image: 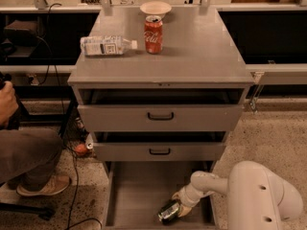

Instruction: Pick green can from bottom drawer and place on counter

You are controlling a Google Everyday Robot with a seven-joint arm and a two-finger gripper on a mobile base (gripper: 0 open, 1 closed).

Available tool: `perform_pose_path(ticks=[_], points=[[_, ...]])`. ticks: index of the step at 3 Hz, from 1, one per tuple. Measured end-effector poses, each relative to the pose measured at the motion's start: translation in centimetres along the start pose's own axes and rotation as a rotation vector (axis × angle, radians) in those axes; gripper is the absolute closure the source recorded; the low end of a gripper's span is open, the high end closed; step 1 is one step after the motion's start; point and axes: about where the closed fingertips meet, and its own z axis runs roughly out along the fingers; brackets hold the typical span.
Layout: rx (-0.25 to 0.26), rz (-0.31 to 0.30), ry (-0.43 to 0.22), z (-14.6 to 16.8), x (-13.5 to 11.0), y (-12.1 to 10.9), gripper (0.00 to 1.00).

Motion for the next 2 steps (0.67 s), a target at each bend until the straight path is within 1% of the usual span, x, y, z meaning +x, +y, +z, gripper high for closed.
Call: perform_pose_path(ticks=[1, 2], points=[[0.0, 0.001, -0.012, -0.45, -0.19, -0.14, 1.0], [-0.001, 0.007, -0.018, -0.67, -0.01, -0.3, 0.81]])
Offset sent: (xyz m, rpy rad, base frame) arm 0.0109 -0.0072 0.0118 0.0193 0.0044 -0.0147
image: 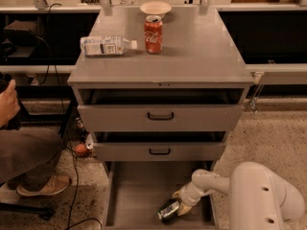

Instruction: Pick green can from bottom drawer and place on counter

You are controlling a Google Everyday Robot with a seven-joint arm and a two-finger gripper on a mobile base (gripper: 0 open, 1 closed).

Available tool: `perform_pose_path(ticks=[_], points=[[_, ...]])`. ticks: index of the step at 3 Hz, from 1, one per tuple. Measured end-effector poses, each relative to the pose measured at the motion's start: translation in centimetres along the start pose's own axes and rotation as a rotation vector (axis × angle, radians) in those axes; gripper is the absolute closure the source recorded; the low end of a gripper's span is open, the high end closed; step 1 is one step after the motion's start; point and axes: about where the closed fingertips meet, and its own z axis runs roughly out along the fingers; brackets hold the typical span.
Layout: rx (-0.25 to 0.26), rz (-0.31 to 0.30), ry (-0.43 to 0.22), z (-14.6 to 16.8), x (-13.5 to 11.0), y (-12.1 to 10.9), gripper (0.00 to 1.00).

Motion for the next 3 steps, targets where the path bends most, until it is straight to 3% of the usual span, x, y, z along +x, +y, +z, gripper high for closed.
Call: perform_pose_path(ticks=[2, 3], points=[[-0.014, 0.006, 0.004, 0.4, 0.46, 0.11, 0.19], [-0.012, 0.006, 0.008, 0.34, 0.57, 0.06, 0.0]])
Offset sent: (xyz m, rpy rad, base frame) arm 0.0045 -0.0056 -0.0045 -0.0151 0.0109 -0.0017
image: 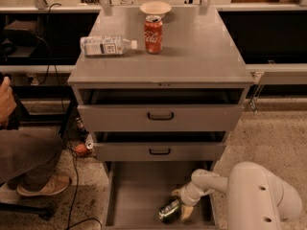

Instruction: Pick green can from bottom drawer and place on counter

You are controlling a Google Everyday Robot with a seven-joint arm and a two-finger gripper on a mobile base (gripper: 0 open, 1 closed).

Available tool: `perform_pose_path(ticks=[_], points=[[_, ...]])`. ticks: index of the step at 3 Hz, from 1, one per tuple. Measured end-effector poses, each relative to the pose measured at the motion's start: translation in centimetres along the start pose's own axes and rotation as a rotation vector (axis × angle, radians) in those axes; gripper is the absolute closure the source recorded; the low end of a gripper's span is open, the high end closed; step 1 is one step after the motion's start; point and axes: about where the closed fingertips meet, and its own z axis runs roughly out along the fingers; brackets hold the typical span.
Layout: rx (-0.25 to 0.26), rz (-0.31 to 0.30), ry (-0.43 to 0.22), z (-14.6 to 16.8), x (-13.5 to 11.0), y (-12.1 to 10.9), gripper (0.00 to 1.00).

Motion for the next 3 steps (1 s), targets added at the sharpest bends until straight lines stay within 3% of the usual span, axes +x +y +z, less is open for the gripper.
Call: perform_pose_path(ticks=[2, 3], points=[[0.004, -0.058, -0.002, -0.7, -1.7, 0.1, 0.0], [-0.009, -0.121, -0.009, -0.5, -3.8, 0.5, 0.0]])
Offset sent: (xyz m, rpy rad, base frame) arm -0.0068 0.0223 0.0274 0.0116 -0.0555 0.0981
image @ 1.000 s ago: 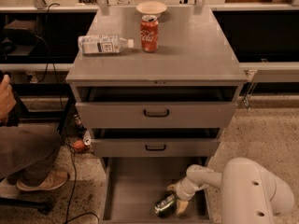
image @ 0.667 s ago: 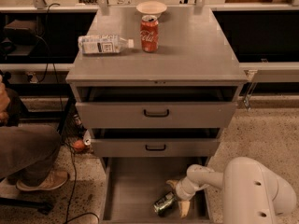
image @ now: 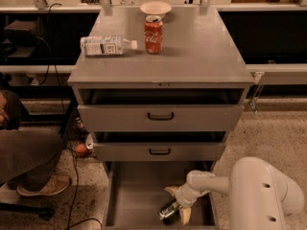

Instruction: Pick green can from bottom drawer and place on counter

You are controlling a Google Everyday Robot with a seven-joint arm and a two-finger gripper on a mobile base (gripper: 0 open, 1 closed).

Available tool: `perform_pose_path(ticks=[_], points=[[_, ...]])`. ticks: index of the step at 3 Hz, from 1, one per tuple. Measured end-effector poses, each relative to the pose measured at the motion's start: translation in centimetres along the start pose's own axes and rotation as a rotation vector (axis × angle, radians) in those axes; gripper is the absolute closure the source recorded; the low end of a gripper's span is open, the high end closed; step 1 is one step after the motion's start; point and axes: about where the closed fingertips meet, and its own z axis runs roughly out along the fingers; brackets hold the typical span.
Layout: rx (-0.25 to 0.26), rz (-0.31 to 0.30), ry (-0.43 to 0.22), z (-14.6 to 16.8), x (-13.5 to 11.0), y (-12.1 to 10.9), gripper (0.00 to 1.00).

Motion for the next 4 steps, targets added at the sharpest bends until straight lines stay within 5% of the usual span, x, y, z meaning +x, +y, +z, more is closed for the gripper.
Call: perform_pose_path(ticks=[2, 3, 4], points=[[-0.051, -0.079, -0.031, 1.8, -2.6, -0.1, 0.0], [-0.051, -0.079, -0.031, 1.8, -2.6, -0.1, 0.18], [-0.062, -0.09, -0.05, 2.6, -2.8, -0.2, 0.5]])
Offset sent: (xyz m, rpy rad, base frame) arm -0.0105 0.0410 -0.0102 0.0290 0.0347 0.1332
